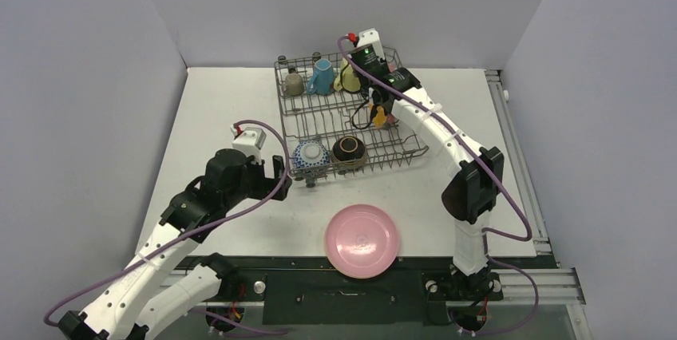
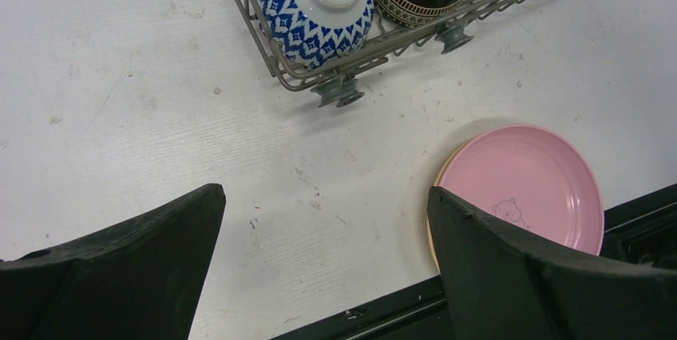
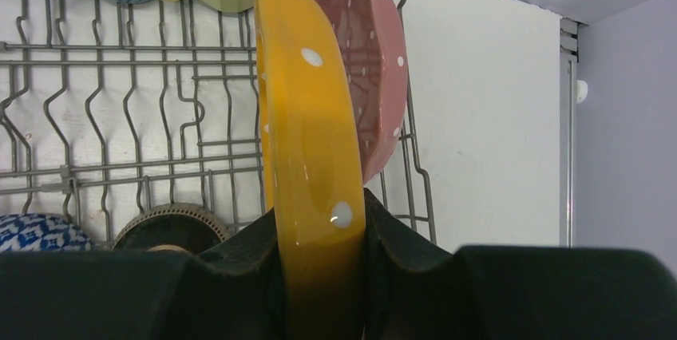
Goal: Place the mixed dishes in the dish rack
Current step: Insert the plate into the dish rack.
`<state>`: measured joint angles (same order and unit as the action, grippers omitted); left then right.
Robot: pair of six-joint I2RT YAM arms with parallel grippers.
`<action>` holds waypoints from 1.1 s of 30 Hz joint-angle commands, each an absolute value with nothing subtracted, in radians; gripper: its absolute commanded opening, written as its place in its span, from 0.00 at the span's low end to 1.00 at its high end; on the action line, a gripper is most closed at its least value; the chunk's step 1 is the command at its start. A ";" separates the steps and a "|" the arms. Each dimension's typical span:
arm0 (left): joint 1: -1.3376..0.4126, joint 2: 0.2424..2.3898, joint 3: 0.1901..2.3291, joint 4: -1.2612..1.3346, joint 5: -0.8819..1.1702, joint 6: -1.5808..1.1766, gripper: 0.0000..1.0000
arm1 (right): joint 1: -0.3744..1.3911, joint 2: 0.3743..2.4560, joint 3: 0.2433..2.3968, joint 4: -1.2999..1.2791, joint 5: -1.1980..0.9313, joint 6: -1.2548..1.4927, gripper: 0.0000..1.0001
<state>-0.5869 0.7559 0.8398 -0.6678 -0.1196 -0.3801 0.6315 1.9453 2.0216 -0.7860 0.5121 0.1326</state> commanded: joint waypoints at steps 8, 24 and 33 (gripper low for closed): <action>-0.500 0.763 0.832 -0.587 -0.033 -0.362 0.96 | 0.559 1.997 2.107 -0.544 0.474 0.117 0.00; -0.424 0.767 0.825 -0.569 0.035 -0.362 0.96 | 0.520 2.071 2.109 -0.455 0.464 0.128 0.00; -0.391 0.772 0.822 -0.559 0.065 -0.362 0.96 | 0.510 2.109 2.128 -0.424 0.464 0.128 0.00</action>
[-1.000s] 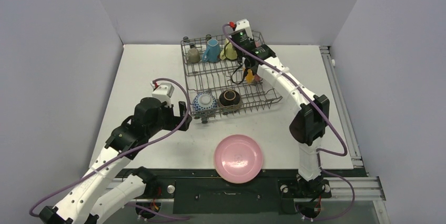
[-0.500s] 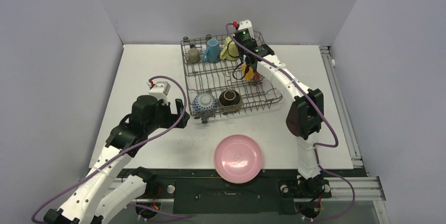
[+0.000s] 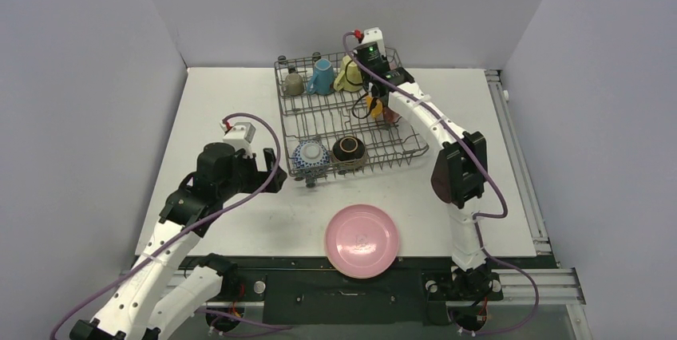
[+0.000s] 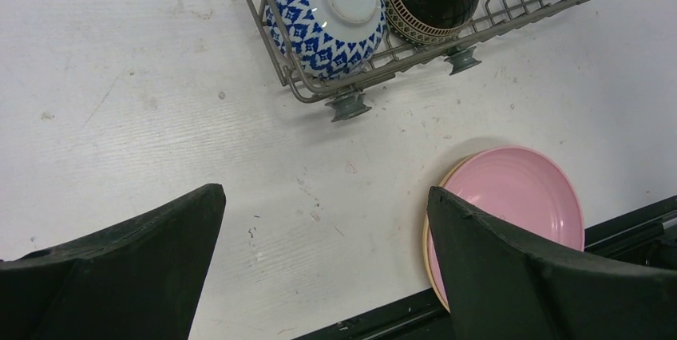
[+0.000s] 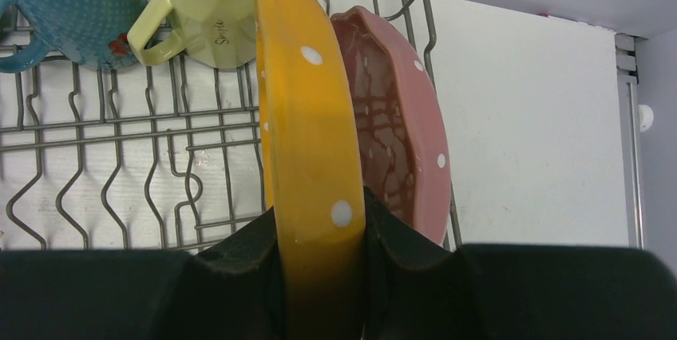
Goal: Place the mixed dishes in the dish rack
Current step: Insert the plate into the dish rack.
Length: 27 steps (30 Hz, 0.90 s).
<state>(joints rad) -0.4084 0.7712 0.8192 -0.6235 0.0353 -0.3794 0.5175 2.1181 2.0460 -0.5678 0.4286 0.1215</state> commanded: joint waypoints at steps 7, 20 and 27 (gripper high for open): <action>-0.370 0.770 0.820 -0.555 0.081 -0.362 0.96 | 0.509 2.140 2.131 -0.413 0.469 0.127 0.00; -0.344 0.767 0.818 -0.547 0.104 -0.362 0.96 | 0.506 2.169 2.092 -0.378 0.469 0.147 0.00; -0.341 0.768 0.816 -0.547 0.105 -0.362 0.96 | 0.493 2.191 2.074 -0.367 0.451 0.175 0.00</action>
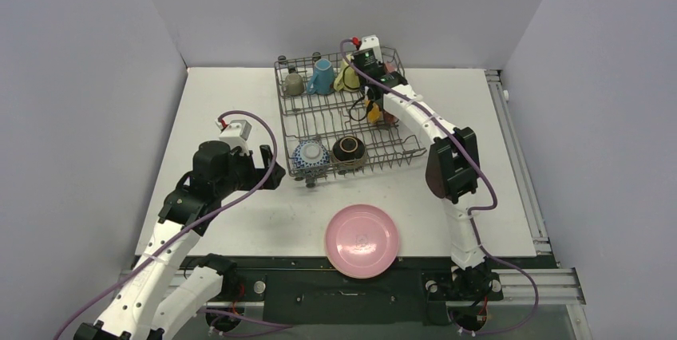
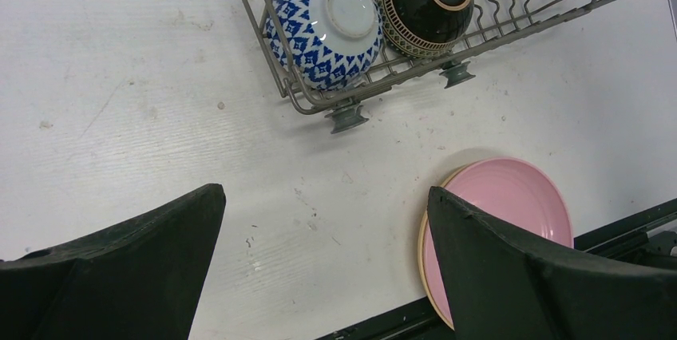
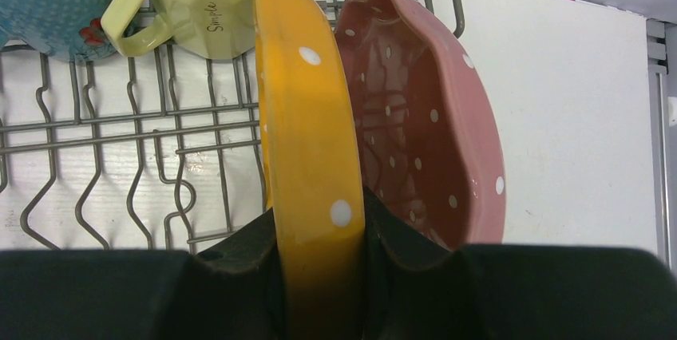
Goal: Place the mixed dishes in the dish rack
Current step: Insert the plate into the dish rack.
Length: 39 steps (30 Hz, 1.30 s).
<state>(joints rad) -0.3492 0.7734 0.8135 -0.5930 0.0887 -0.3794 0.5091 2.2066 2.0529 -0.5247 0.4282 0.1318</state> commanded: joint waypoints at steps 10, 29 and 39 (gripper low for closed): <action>-0.332 0.774 0.816 -0.542 0.120 -0.362 0.96 | 0.479 2.219 2.068 -0.381 0.413 0.176 0.00; -0.320 0.776 0.814 -0.537 0.132 -0.364 0.96 | 0.479 2.212 2.050 -0.404 0.437 0.152 0.33; -0.315 0.773 0.813 -0.537 0.136 -0.364 0.96 | 0.483 2.137 2.033 -0.395 0.447 0.153 0.44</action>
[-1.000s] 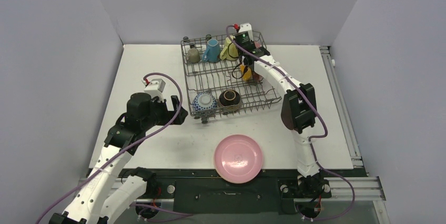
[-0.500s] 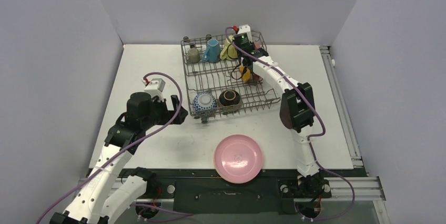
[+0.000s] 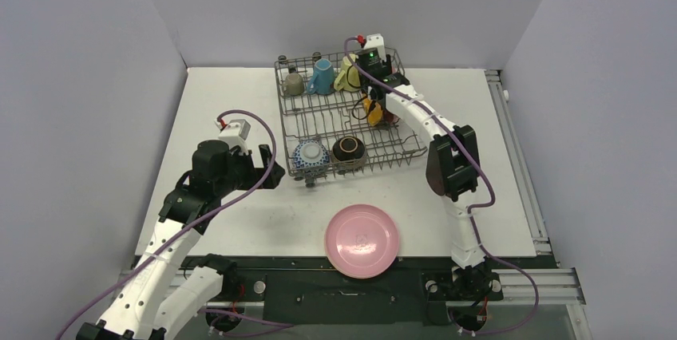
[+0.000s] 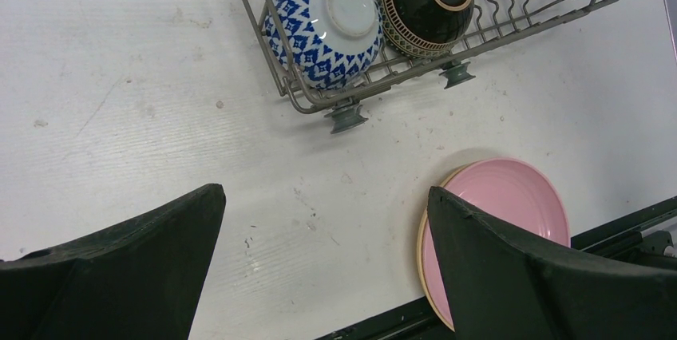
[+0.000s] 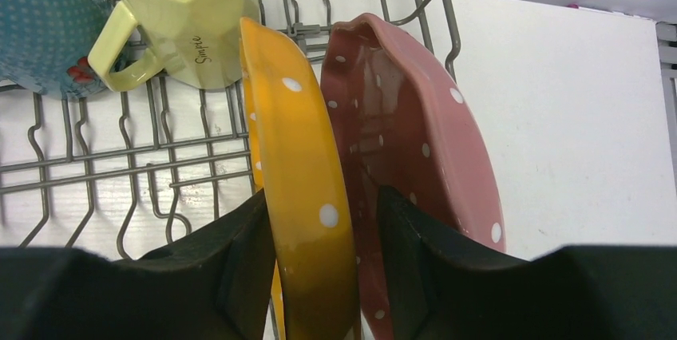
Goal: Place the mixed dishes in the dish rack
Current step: Insert the plate into the dish rack, then pick up the plate at the center of the board.
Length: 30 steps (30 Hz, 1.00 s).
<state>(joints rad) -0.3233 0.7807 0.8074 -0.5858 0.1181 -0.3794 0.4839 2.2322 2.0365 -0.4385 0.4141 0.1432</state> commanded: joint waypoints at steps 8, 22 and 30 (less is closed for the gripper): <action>-0.310 0.772 0.813 -0.539 0.137 -0.365 0.96 | 0.505 2.062 2.024 -0.401 0.469 0.134 0.48; -0.283 0.785 0.808 -0.541 0.164 -0.376 0.96 | 0.540 1.839 1.889 -0.386 0.431 0.163 0.50; -0.281 0.800 0.800 -0.532 0.195 -0.372 0.96 | 0.537 1.646 1.714 -0.398 0.309 0.251 0.51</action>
